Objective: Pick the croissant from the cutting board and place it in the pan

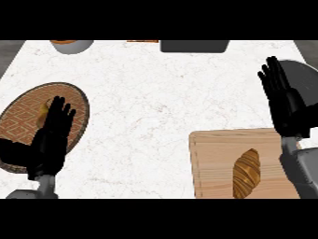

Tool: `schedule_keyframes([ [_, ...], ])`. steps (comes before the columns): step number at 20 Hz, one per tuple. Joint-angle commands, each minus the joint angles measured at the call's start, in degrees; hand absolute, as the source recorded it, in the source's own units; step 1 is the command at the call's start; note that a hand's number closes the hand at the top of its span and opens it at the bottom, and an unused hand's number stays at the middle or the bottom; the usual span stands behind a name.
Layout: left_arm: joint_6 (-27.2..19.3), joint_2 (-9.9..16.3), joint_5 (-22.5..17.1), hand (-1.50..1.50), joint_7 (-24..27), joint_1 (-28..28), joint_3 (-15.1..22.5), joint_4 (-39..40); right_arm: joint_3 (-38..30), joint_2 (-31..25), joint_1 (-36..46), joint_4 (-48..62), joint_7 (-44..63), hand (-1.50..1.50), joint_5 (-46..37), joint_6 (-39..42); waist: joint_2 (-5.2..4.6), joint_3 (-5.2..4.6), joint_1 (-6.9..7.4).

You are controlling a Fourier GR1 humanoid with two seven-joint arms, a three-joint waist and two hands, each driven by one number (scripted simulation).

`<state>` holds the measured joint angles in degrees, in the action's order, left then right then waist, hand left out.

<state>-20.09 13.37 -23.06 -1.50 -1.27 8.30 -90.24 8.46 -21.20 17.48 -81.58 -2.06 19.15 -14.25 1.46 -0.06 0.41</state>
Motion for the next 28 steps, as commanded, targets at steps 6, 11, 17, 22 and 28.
schedule_keyframes([
  [6,5.9,5.0,9.8,0.0,9.3,-2.9,4.4,-0.9,-4.2,-4.0,-14.5,-14.8,-14.3,1.5,6.1,13.9,-0.92,0.18,-3.39],
  [11,6.9,0.7,10.2,0.0,10.8,0.0,8.8,1.4,-9.5,-6.0,-36.2,-18.6,-18.9,-1.5,0.2,5.2,-1.06,0.04,-3.38],
  [17,7.5,-0.5,11.9,0.0,12.0,-0.5,9.7,1.6,-16.2,-13.0,-45.7,-16.3,-27.7,-1.5,-5.8,9.6,-1.34,0.05,-1.66],
  [22,7.6,-0.3,12.4,0.0,9.7,-2.2,8.9,0.6,-14.6,-17.8,-47.1,-26.8,-14.7,-1.5,-11.3,8.9,-1.46,-0.01,-0.85],
  [28,9.0,-0.4,12.4,0.0,8.9,-5.0,7.6,2.0,-7.3,-21.2,-41.5,-30.2,1.0,-1.5,-21.0,9.1,-1.63,-0.04,-0.05],
])
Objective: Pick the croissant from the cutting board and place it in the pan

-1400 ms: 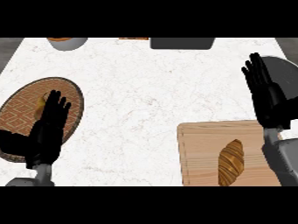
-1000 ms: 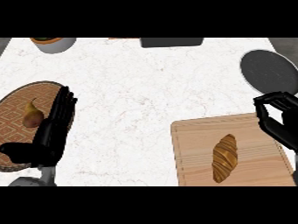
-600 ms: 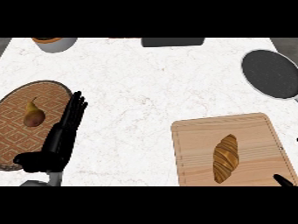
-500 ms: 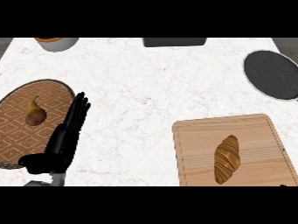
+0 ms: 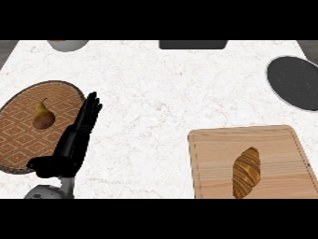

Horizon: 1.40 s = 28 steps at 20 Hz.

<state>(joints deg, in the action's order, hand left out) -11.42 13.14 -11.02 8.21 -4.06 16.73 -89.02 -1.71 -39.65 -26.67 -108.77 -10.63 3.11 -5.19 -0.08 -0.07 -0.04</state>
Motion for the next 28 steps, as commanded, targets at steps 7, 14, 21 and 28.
schedule_keyframes([
  [7,0.3,-1.6,1.7,0.0,1.1,-1.2,0.3,2.6,16.1,-4.9,11.0,0.7,21.9,-1.5,-18.3,5.6,-0.22,0.01,1.16],
  [14,0.5,-2.9,2.4,0.0,-0.8,0.1,0.4,-0.1,25.4,3.1,20.2,7.0,32.0,-1.5,-29.0,9.6,0.02,0.07,0.57],
  [21,4.2,-2.6,3.3,0.0,-2.0,1.8,-3.8,-1.9,18.8,7.2,19.6,10.7,28.4,-1.5,-30.6,14.3,0.11,0.07,0.05],
  [28,6.6,-3.2,4.6,0.0,-3.2,2.2,-5.9,-3.5,16.0,12.3,19.1,12.0,27.9,-1.5,-33.6,15.3,0.11,0.08,0.01],
])
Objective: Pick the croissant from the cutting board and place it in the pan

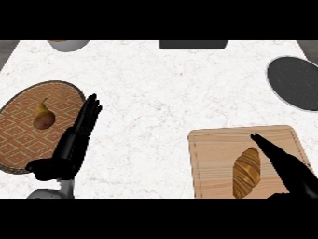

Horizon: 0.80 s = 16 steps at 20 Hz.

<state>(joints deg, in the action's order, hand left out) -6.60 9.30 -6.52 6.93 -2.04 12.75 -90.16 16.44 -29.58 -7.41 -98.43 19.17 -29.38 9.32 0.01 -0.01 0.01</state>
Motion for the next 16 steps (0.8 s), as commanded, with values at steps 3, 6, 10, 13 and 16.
schedule_keyframes([
  [3,0.9,-3.6,2.1,0.0,3.6,-2.6,-1.7,6.5,-1.0,5.4,-0.7,0.5,-0.7,-1.5,-3.9,-0.4,-0.01,0.0,-0.22],
  [6,0.7,-2.5,3.0,0.0,-0.8,1.0,-1.0,-0.7,-1.7,8.8,4.2,10.4,-5.2,-1.5,-5.8,-2.0,-0.01,0.02,0.13],
  [10,1.1,-3.1,4.1,0.0,-2.5,2.9,-1.0,-4.7,-4.7,8.5,4.8,12.3,-5.5,-1.5,-6.1,1.8,0.02,0.01,0.11],
  [13,2.5,-3.3,3.7,0.0,-0.8,0.6,-2.6,-1.3,-2.8,10.6,1.3,13.0,-5.4,-1.5,-8.8,-0.8,0.02,0.01,-0.05],
  [16,0.3,-4.9,5.5,0.0,-2.4,-1.0,-1.4,0.2,-2.1,9.7,10.5,25.0,-9.4,1.5,-9.9,2.9,-0.14,0.04,0.45],
])
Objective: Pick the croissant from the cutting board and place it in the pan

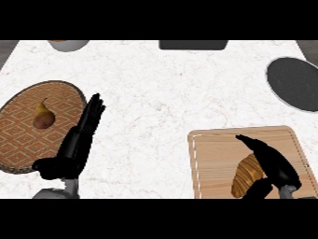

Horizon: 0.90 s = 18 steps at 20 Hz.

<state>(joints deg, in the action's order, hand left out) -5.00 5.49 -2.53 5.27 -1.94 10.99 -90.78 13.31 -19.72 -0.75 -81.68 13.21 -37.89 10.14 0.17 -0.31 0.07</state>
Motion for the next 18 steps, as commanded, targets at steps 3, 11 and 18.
schedule_keyframes([
  [3,1.4,0.8,-0.3,0.0,-0.2,-1.8,-2.3,0.7,2.7,-1.7,0.2,3.0,-5.9,1.5,-4.7,0.8,-0.17,0.31,-0.06],
  [11,-2.0,-3.5,3.0,0.0,-2.4,-1.3,0.8,-0.4,-0.3,-1.5,0.5,6.3,-10.2,1.5,-8.4,-5.4,-0.15,0.33,-0.13],
  [18,-0.7,-3.2,3.6,0.0,-0.3,1.3,1.0,-0.7,-3.6,-0.8,-0.4,-1.2,-9.0,1.5,-12.1,-13.8,-0.08,0.31,-0.41],
])
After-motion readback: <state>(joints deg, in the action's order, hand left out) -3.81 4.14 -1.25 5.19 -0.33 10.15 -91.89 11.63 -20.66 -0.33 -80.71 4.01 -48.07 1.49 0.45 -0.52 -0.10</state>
